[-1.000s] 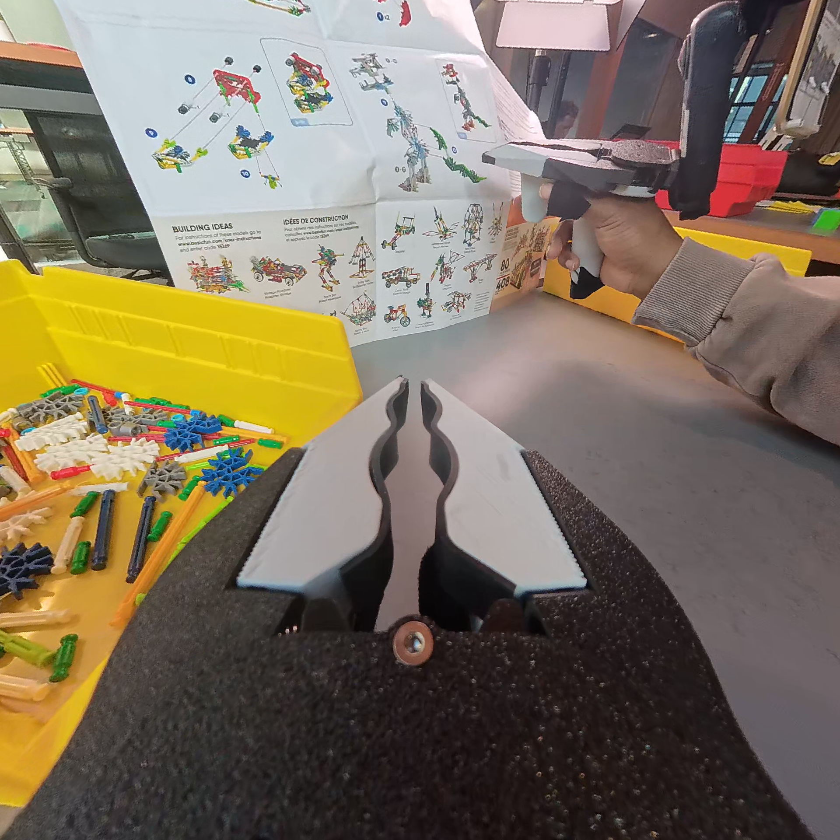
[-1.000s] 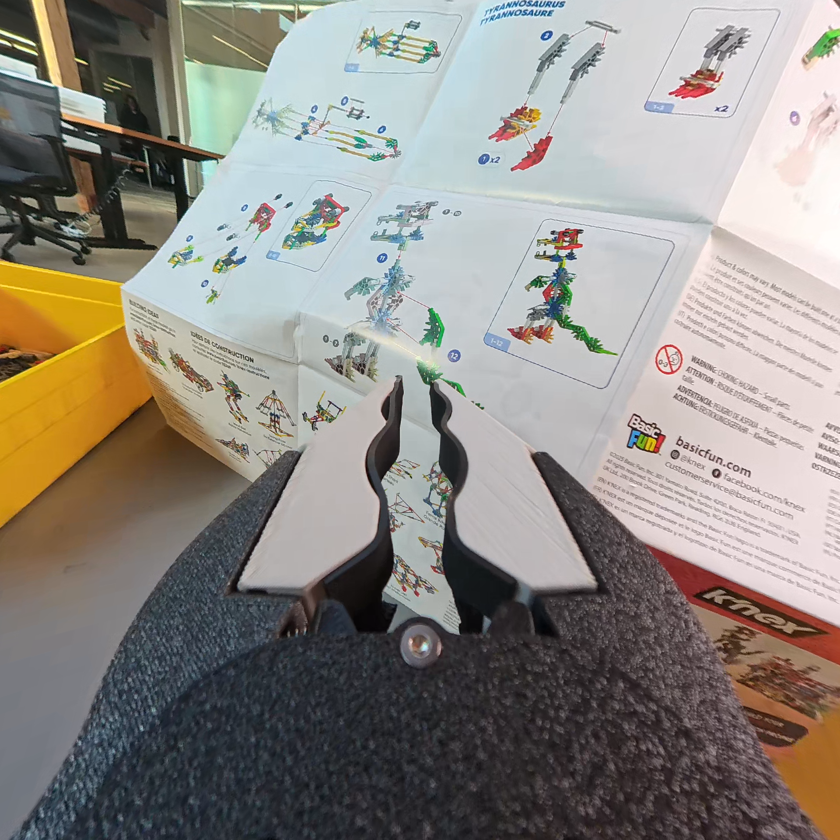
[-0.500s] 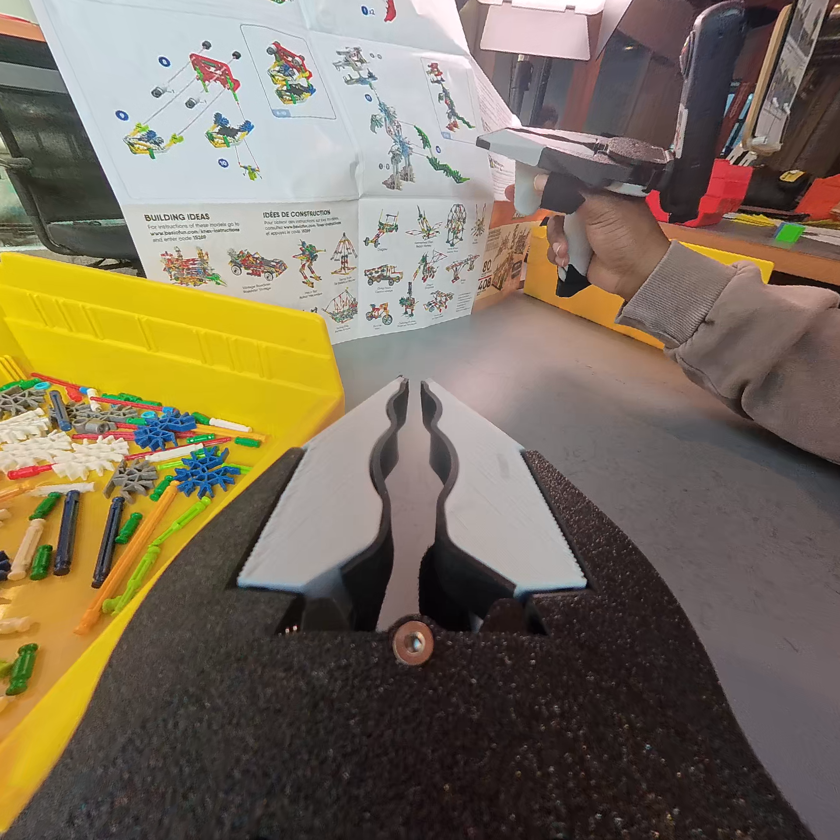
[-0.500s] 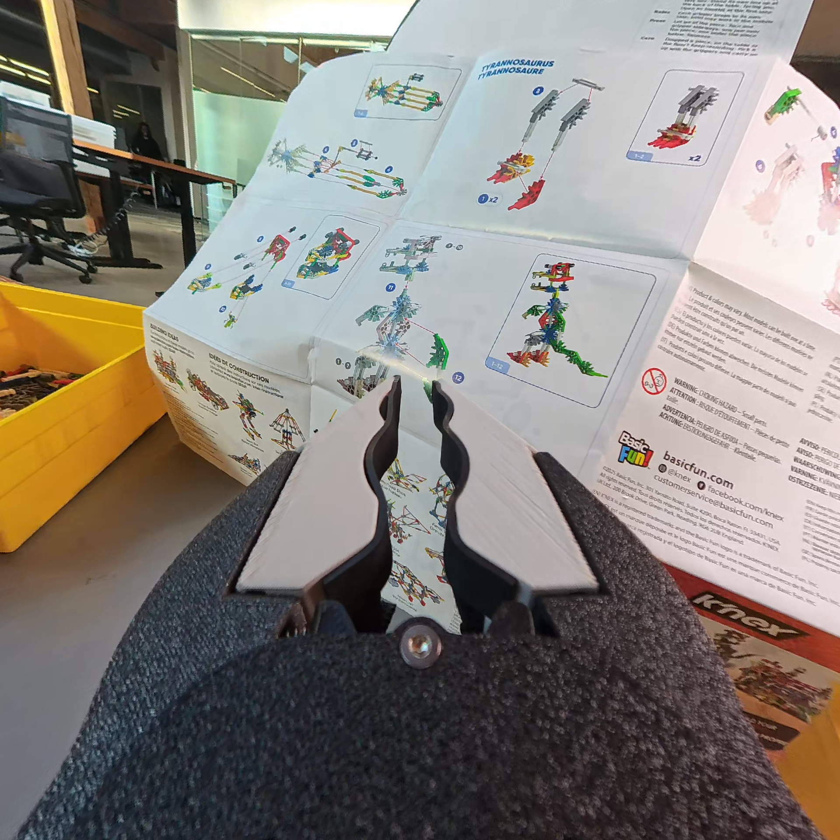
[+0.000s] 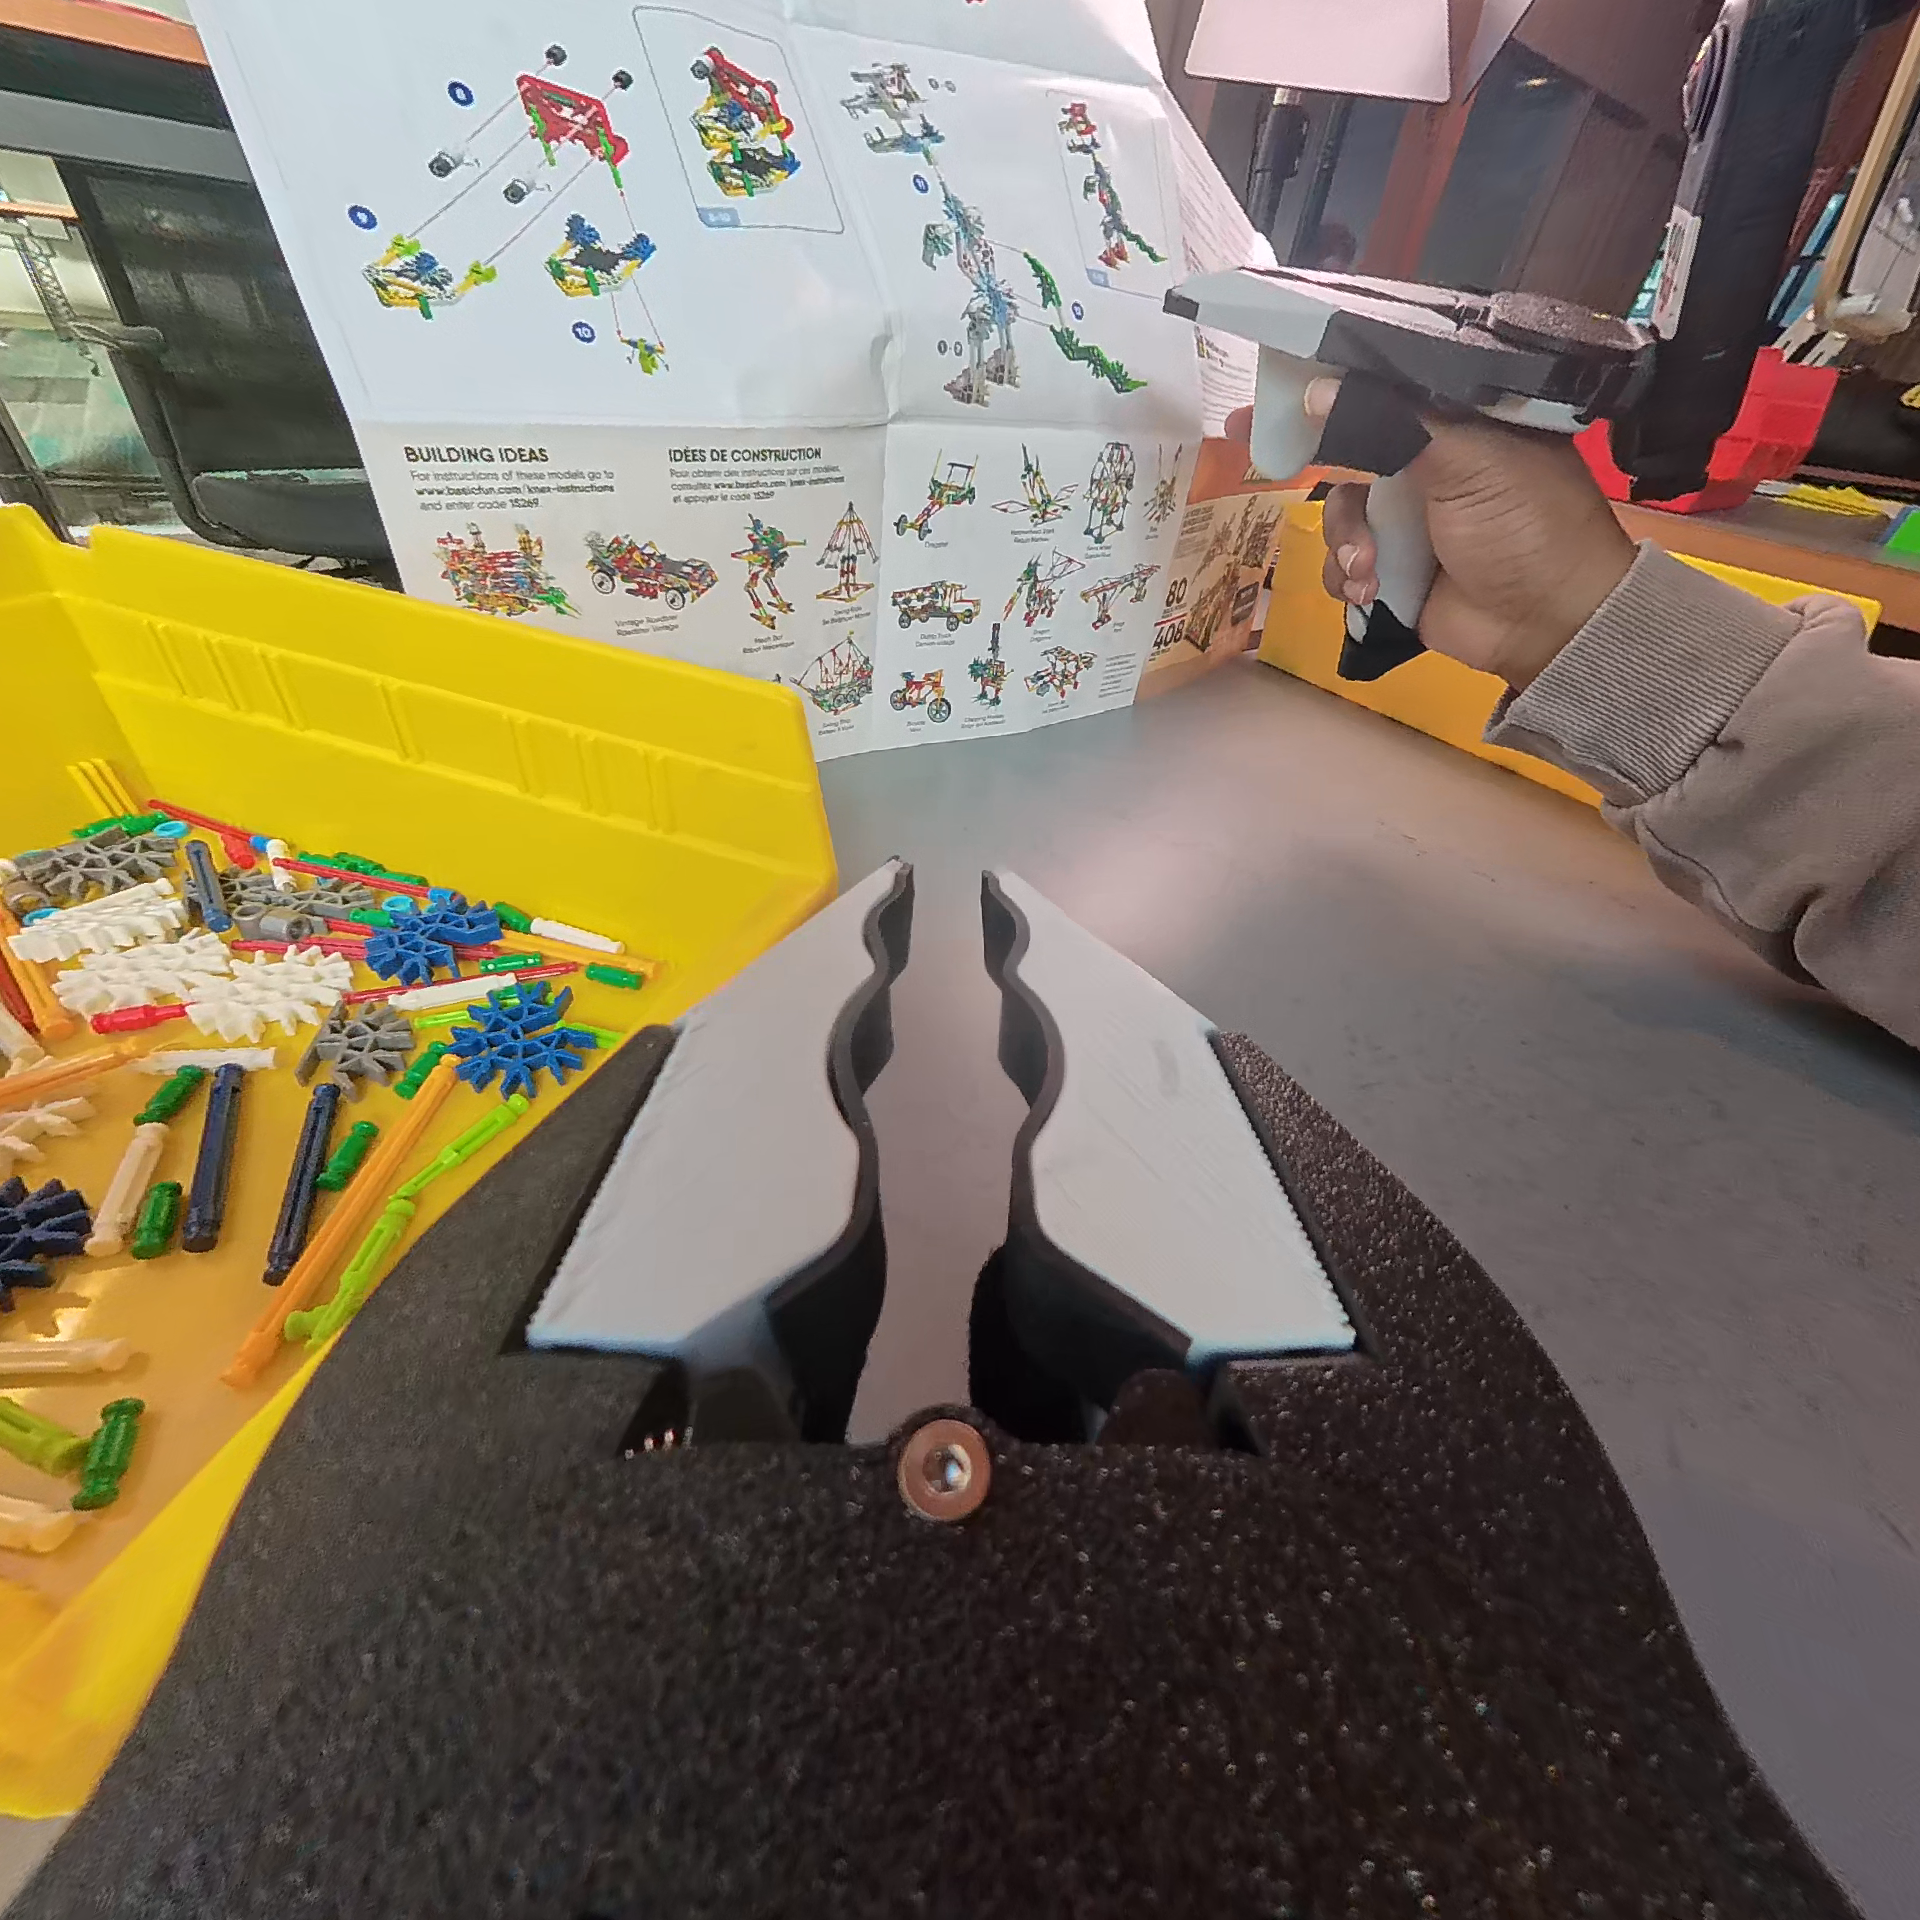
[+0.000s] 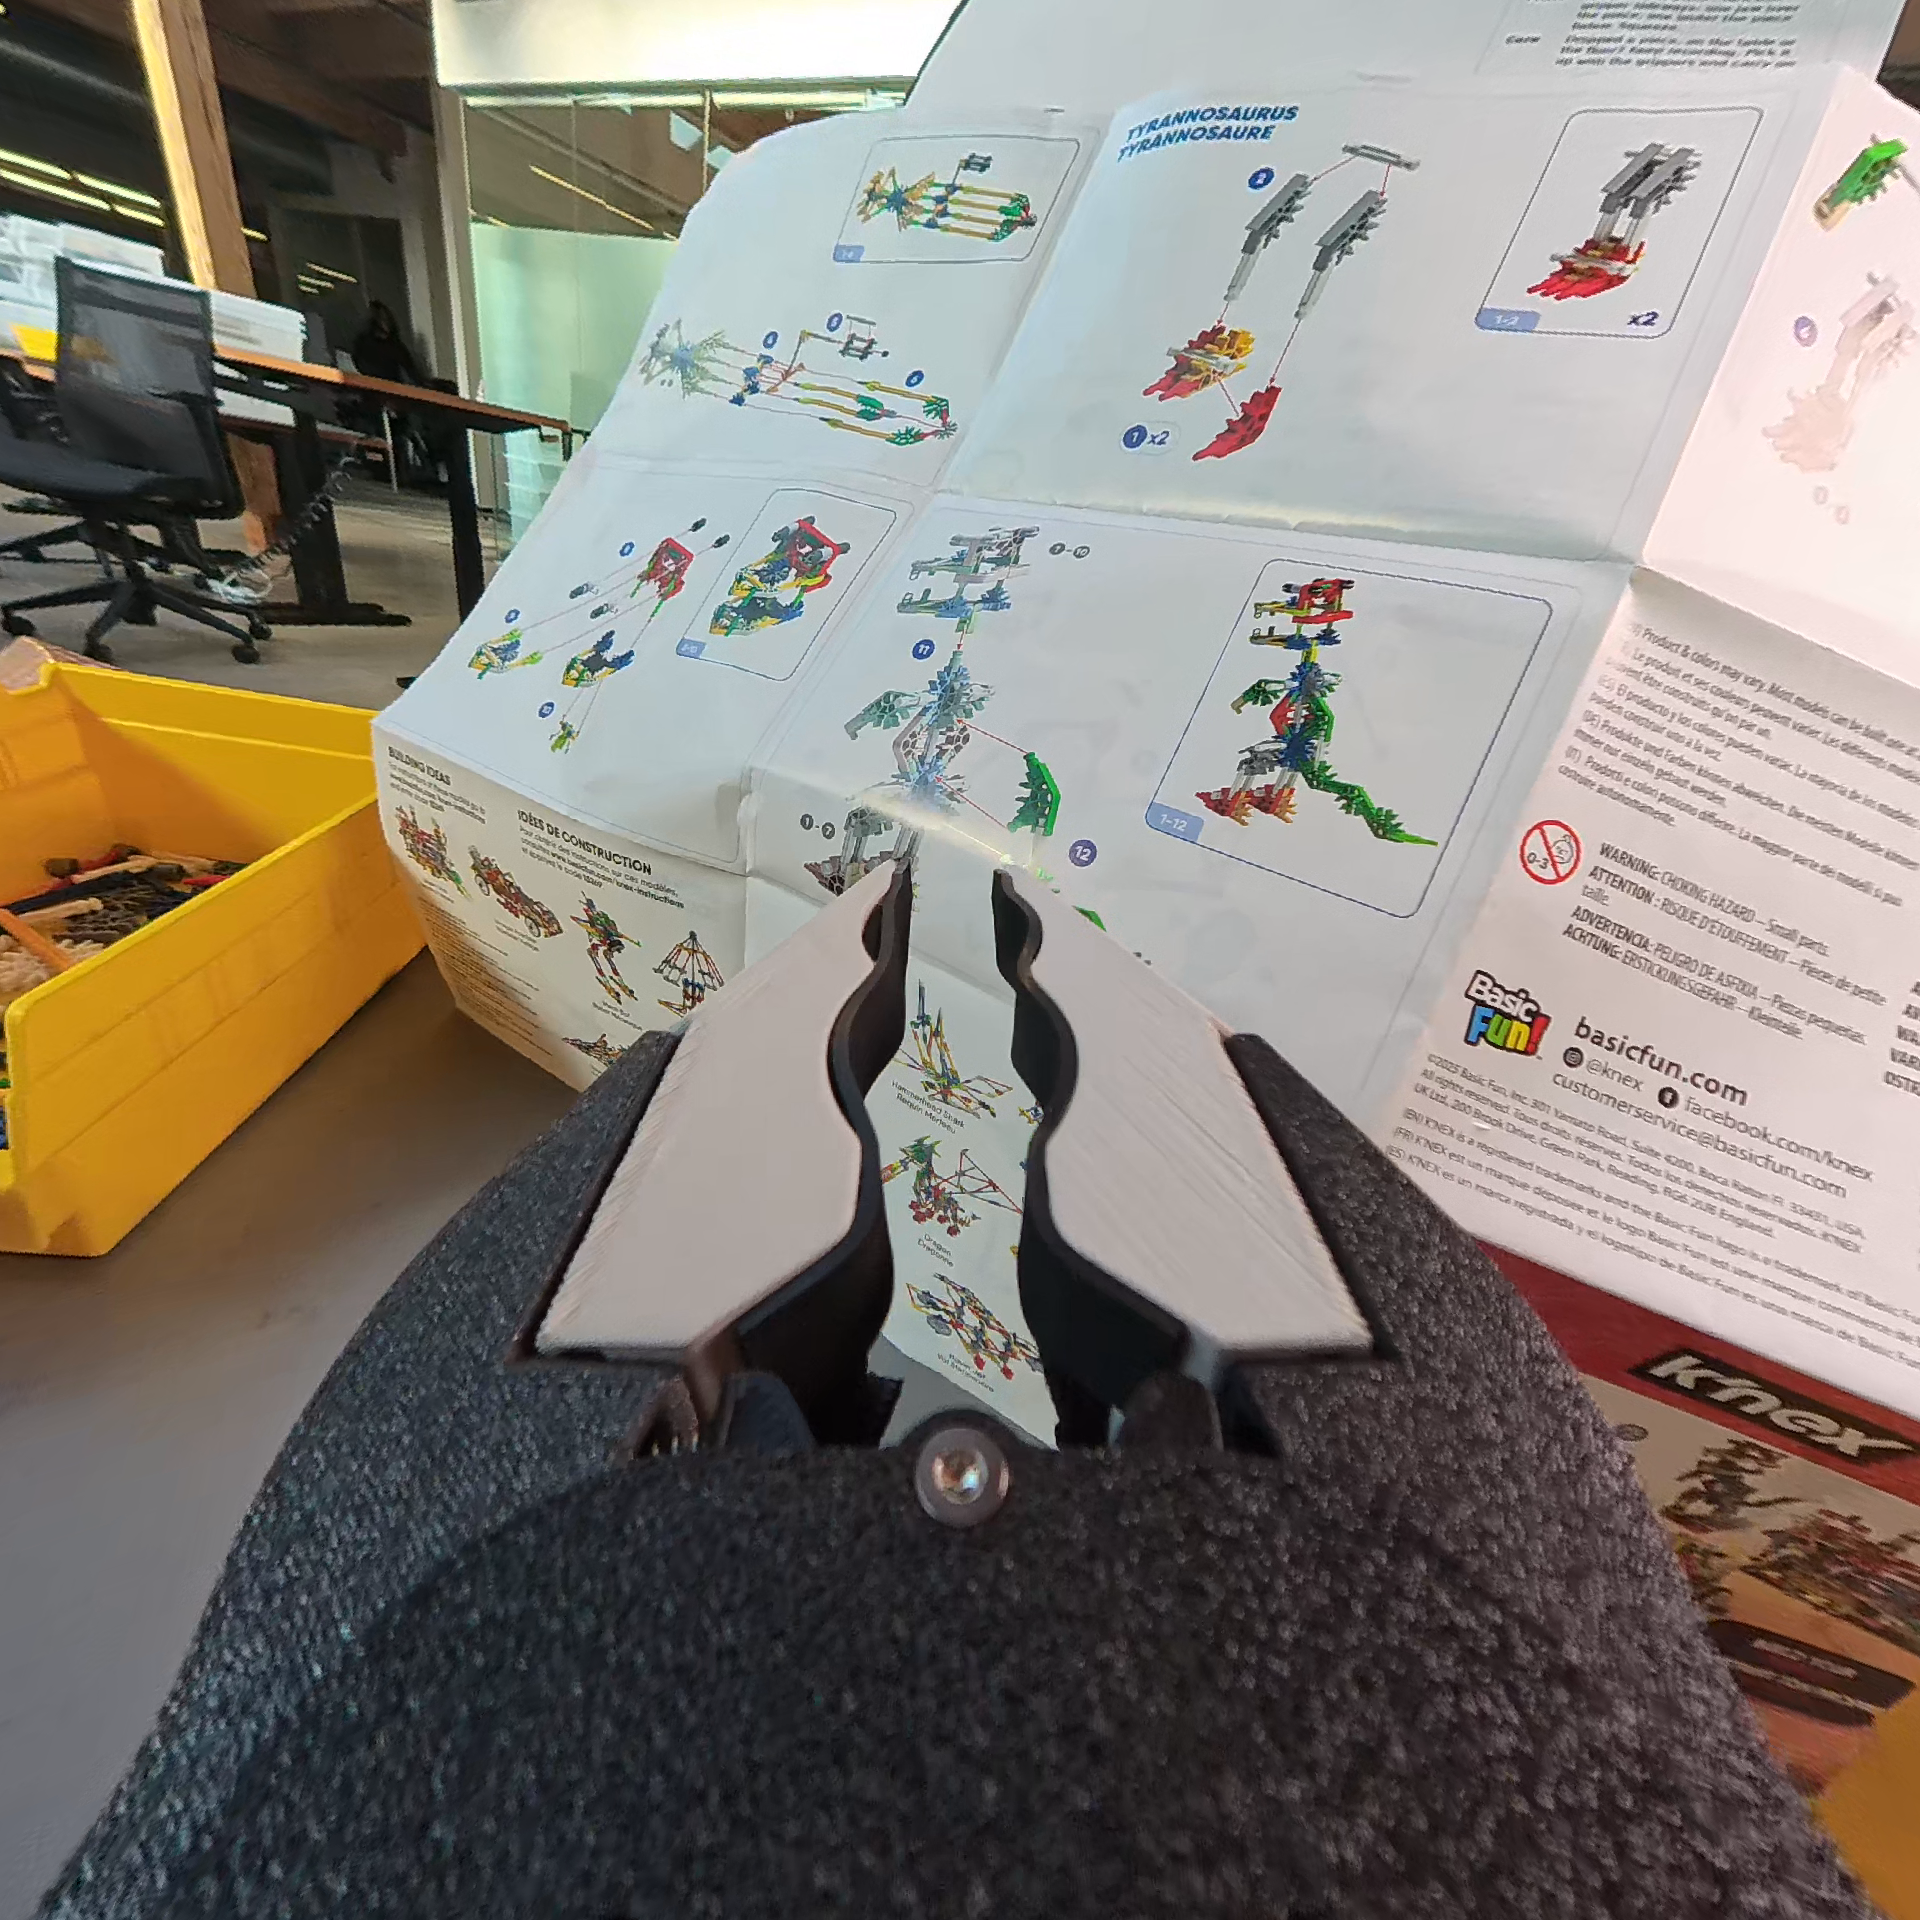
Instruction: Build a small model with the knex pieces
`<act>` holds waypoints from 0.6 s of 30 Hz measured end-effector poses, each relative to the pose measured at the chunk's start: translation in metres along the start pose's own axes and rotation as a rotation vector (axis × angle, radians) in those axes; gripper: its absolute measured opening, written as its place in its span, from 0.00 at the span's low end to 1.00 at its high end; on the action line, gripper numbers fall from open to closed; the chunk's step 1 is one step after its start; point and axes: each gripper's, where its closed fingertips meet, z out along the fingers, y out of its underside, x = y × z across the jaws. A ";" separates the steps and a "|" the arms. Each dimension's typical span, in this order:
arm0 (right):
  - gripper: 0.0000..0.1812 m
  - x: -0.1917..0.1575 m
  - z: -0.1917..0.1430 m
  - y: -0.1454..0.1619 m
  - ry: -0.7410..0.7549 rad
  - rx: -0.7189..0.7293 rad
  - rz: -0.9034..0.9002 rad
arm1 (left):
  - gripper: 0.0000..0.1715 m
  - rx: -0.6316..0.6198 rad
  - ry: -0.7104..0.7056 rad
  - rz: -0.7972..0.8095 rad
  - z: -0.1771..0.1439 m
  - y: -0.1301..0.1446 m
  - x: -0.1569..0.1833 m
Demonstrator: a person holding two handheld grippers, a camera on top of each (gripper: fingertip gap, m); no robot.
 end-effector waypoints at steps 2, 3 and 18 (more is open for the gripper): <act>0.08 0.001 0.000 0.002 0.002 -0.004 0.004 | 0.08 0.003 -0.005 -0.010 0.000 0.000 -0.002; 0.08 0.002 0.000 0.003 0.004 -0.006 0.007 | 0.08 0.004 -0.005 -0.015 0.000 -0.001 -0.002; 0.08 0.000 0.002 0.014 -0.031 -0.030 0.060 | 0.09 -0.021 0.027 -0.053 0.002 0.004 0.003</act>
